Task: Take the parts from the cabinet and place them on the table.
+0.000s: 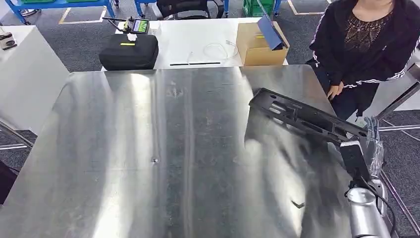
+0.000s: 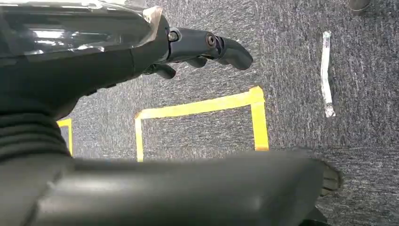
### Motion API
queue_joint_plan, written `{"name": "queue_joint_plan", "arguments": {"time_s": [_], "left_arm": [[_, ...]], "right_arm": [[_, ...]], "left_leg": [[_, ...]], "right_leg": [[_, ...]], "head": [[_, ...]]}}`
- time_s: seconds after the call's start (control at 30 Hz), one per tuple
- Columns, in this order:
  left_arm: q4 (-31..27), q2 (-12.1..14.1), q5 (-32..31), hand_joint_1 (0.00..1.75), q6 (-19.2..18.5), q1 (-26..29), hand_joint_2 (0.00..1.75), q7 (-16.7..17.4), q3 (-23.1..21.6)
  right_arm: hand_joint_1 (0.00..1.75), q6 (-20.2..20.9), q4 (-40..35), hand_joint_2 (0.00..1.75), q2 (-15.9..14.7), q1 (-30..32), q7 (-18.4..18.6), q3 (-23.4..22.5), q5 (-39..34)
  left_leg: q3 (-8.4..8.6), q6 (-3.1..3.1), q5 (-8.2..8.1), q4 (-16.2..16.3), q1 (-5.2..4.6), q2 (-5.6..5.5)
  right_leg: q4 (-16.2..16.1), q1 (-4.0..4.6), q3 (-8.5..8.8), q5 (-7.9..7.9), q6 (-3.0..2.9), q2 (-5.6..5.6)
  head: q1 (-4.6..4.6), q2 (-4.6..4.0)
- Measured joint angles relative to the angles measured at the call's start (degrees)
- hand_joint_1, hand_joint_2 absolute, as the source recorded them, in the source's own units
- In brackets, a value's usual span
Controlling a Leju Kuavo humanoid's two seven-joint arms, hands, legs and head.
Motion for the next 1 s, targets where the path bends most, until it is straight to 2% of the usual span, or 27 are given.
{"name": "queue_joint_plan", "arguments": {"time_s": [0.1, 0.2, 0.27, 0.3, 0.33, 0.37, 0.4, 0.43, 0.47, 0.5, 0.53, 0.57, 0.6, 0.63, 0.67, 0.7, 0.73, 0.77, 0.8, 0.83, 0.87, 0.9, 0.93, 0.97, 1.0], "left_arm": [[0.0, 0.0, 0.0, 0.0, 0.0, 0.0, 0.0, 0.0, 0.0], [0.0, 0.0, 0.0, 0.0, -0.6, 0.0, 0.0, -0.1, 0.0], [0.0, 0.0, 0.2, 0.0, -1.1, 0.0, 0.0, -0.5, 0.0], [0.0, 0.2, 0.2, 0.0, -1.4, 0.0, 0.0, -0.5, 0.0], [0.0, 0.1, 0.5, 0.0, -1.8, 0.0, 0.0, -0.6, 0.0], [0.0, 0.1, 0.5, 0.0, -1.9, 0.0, 0.0, -0.6, 0.0], [0.0, 0.1, 0.6, 0.0, -2.2, 0.0, 0.0, -0.6, 0.0], [-0.1, 0.0, 0.6, 0.0, -2.4, -0.1, 0.0, -0.7, 0.0], [-0.1, 0.1, 0.7, 0.0, -2.6, -0.1, 0.0, -0.7, 0.0], [0.0, 0.0, 0.7, 0.0, -2.8, -0.1, 0.0, -0.6, 0.0], [0.0, 0.0, 0.7, 0.0, -2.9, -0.1, 0.0, -0.6, 0.0], [0.0, 0.0, 0.7, 0.0, -2.9, -0.1, 0.0, -0.6, 0.0], [0.0, 0.0, 0.7, 0.0, -3.0, -0.1, 0.0, -0.5, 0.0], [0.0, 0.0, 0.7, 0.0, -3.0, -0.1, 0.0, -0.5, 0.1], [0.0, 0.0, 0.7, 0.0, -3.1, -0.1, 0.0, -0.5, 0.1], [-0.3, 0.5, 0.6, 0.0, -3.3, -0.2, 0.0, -0.6, 0.1], [-0.1, 0.2, 0.5, 0.0, -3.5, -0.2, 0.0, -0.5, 0.1], [-0.1, 0.4, 0.5, 0.0, -3.5, -0.3, 0.0, -0.6, 0.1], [-0.1, 0.3, 0.5, 0.0, -3.5, -0.3, 0.0, -0.5, 0.1], [-0.1, 0.3, 0.5, 0.0, -3.5, -0.2, 0.0, -0.5, 0.1], [0.0, 0.2, 0.5, 0.0, -3.5, -0.2, 0.0, -0.5, 0.1], [-0.1, 0.3, 0.5, 0.0, -3.5, -0.3, 0.0, -0.5, 0.1], [-0.1, 0.3, 0.5, 0.0, -3.4, -0.3, 0.0, -0.5, 0.1], [-0.1, 0.3, 0.5, 0.0, -3.4, -0.3, 0.0, -0.5, 0.1], [-0.1, 0.3, 0.5, 0.0, -3.4, -0.3, 0.0, -0.5, 0.1]], "right_arm": [[0.0, 0.5, -0.7, 1.75, 0.1, 0.1, 0.0, 0.0, -0.5], [0.0, 4.5, -1.7, 1.75, 0.2, 0.8, -0.4, 0.0, -3.4], [0.0, 9.5, -3.7, 1.75, 0.3, 1.8, -0.7, 0.0, -7.3], [0.0, 12.3, -4.9, 1.75, 0.4, 2.7, -0.7, 0.0, -9.6], [0.0, 15.2, -6.3, 1.75, 0.3, 3.4, -0.8, 0.0, -12.1], [0.0, 18.3, -7.9, 1.75, 0.3, 4.4, -1.0, 0.0, -14.6], [0.0, 21.0, -8.9, 1.75, 0.2, 5.0, -1.1, 0.0, -16.7], [0.0, 23.0, -9.8, 1.75, 0.0, 5.4, -1.2, 0.0, -18.3], [0.0, 25.9, -10.7, 1.75, -0.1, 6.0, -1.1, 0.0, -20.6], [0.0, 28.1, -11.7, 1.75, -0.3, 6.9, -1.1, -0.1, -22.4], [0.0, 30.5, -12.7, 1.75, -0.3, 7.9, -1.0, -0.1, -24.1], [0.0, 32.5, -13.7, 1.75, -0.3, 9.0, -0.8, -0.1, -25.7], [0.0, 34.0, -14.8, 1.75, -0.3, 10.0, -0.7, -0.1, -27.0], [0.0, 35.2, -16.0, 1.75, -0.4, 10.6, -0.7, -0.1, -27.8], [0.0, 36.0, -17.1, 1.75, -0.4, 11.1, -0.7, -0.1, -28.1], [0.0, 36.8, -17.7, 1.75, -0.1, 11.4, -0.7, 0.0, -28.5], [0.0, 37.5, -18.6, 1.75, -0.3, 12.3, -0.9, 0.0, -28.7], [0.0, 37.8, -19.3, 1.75, -0.2, 12.8, -1.0, 0.0, -28.9], [0.0, 38.0, -19.8, 1.75, -0.2, 13.3, -1.1, 0.0, -28.9], [0.0, 38.5, -20.4, 1.75, 0.0, 13.7, -1.2, 0.0, -28.7], [0.0, 38.5, -21.0, 1.75, -0.1, 13.9, -1.2, 0.1, -28.4], [0.0, 38.6, -21.5, 1.75, -0.1, 14.1, -1.4, 0.2, -28.0], [0.0, 38.6, -21.9, 1.75, -0.1, 14.1, -1.5, 0.2, -27.8], [0.0, 38.6, -22.2, 1.75, -0.1, 14.1, -1.6, 0.2, -27.7], [0.0, 38.6, -22.3, 1.75, 0.0, 14.3, -1.6, 0.3, -27.4]], "left_leg": [[0.09, 0.0, 0.0, 0.0, 0.0, 0.0], [0.17, 0.0, 0.0, 0.0, 0.0, -0.01], [0.17, 0.01, -0.01, 0.0, -0.01, -0.02], [0.05, 0.39, -0.21, 0.6, -0.13, -0.04], [0.38, 1.21, 0.43, 0.0, -0.21, -0.04], [1.24, 1.89, 1.47, -2.0, -0.1, 0.03], [2.16, 1.84, 2.33, -3.5, 0.63, 0.61], [2.34, 2.25, 2.72, -4.1, 0.91, 0.56], [2.17, 2.18, 2.88, -4.1, 0.99, 0.69], [2.06, 2.14, 2.89, -4.1, 1.05, 0.82], [1.93, 1.98, 2.96, -4.1, 1.18, 0.9], [1.72, 1.72, 3.09, -4.0, 1.49, 0.9], [1.39, 1.07, 3.15, -3.7, 1.98, 0.9], [0.92, 0.31, 3.02, -3.1, 2.71, 0.9], [0.26, -0.73, 2.66, -1.9, 3.46, 0.9], [-0.76, -1.79, 2.27, -1.0, 3.08, 0.79], [-0.62, -2.42, 2.11, -0.4, 3.14, 0.7], [-1.15, -2.71, 2.02, 0.3, 3.13, 0.27], [-1.5, -3.17, 2.25, 0.6, 3.02, 0.17], [-1.9, -3.43, 2.41, 0.6, 3.31, 0.16], [-2.15, -3.54, 2.0, 1.0, 3.51, 0.29], [-3.29, -2.9, -0.75, 3.2, 3.39, 0.6], [-4.97, -2.39, -4.26, 7.7, 2.9, 0.58], [-7.06, -1.89, -7.7, 13.6, 2.23, 0.54], [-8.41, -1.26, -9.83, 18.1, 1.67, 0.52]], "right_leg": [[0.0, 0.0, 0.06, 0.0, 0.0, 0.01], [0.0, 0.0, 0.14, 0.0, 0.0, 0.0], [0.0, 0.0, 0.16, 0.0, 0.0, -0.01], [-0.6, -1.37, 0.38, 0.47, 0.25, -0.01], [-1.2, -0.88, 0.8, 0.85, 0.84, 0.02], [-2.1, -0.11, 1.36, 1.19, 1.23, 0.15], [-1.3, -0.67, 0.88, 0.16, 0.84, -0.22], [0.9, -0.33, 0.02, -1.49, 0.44, -0.11], [5.5, -0.32, -1.76, -3.74, 0.13, -0.04], [10.5, -0.56, -3.71, -5.79, 0.13, -0.05], [14.5, -0.87, -5.24, -7.23, 0.42, -0.06], [16.0, -1.27, -5.57, -7.4, 1.16, -0.08], [13.4, -1.8, -3.89, -6.09, 2.41, -0.11], [8.2, -2.45, -0.86, -4.13, 3.85, -0.18], [1.5, -3.35, 3.07, -2.24, 5.46, -0.49], [0.3, -2.98, 4.6, -3.7, 5.87, 0.1], [2.3, -2.32, 2.75, -2.21, 4.79, 1.03], [1.8, -3.01, 3.08, -3.73, 3.61, 1.05], [2.9, -3.01, 2.28, -3.89, 2.77, 1.19], [3.5, -3.1, 1.64, -4.02, 2.07, 1.15], [3.7, -2.65, 0.99, -3.82, 1.2, 1.0], [3.7, -2.51, 0.64, -3.42, 0.31, 0.91], [3.6, -2.19, 0.11, -2.93, -0.44, 0.85], [3.6, -1.57, -0.51, -2.48, -1.16, 0.78], [3.6, -0.9, -1.02, -2.07, -1.79, 0.68]], "head": [[0.0, 0.0], [0.0, 0.0], [0.0, 0.0], [-0.07, 0.02], [-0.13, 0.0], [-0.26, 0.02], [-0.07, 0.0], [-0.07, 0.0], [0.2, 0.0], [0.24, 0.0], [0.17, 0.0], [0.22, 0.0], [0.17, 0.0], [0.2, 0.0], [0.22, 0.0], [0.55, 0.02], [1.06, 0.0], [1.09, 0.02], [0.72, 0.02], [0.48, 0.02], [0.29, 0.02], [-0.24, 0.02], [-0.37, 0.02], [-0.61, 0.02], [-0.7, 0.02]]}}
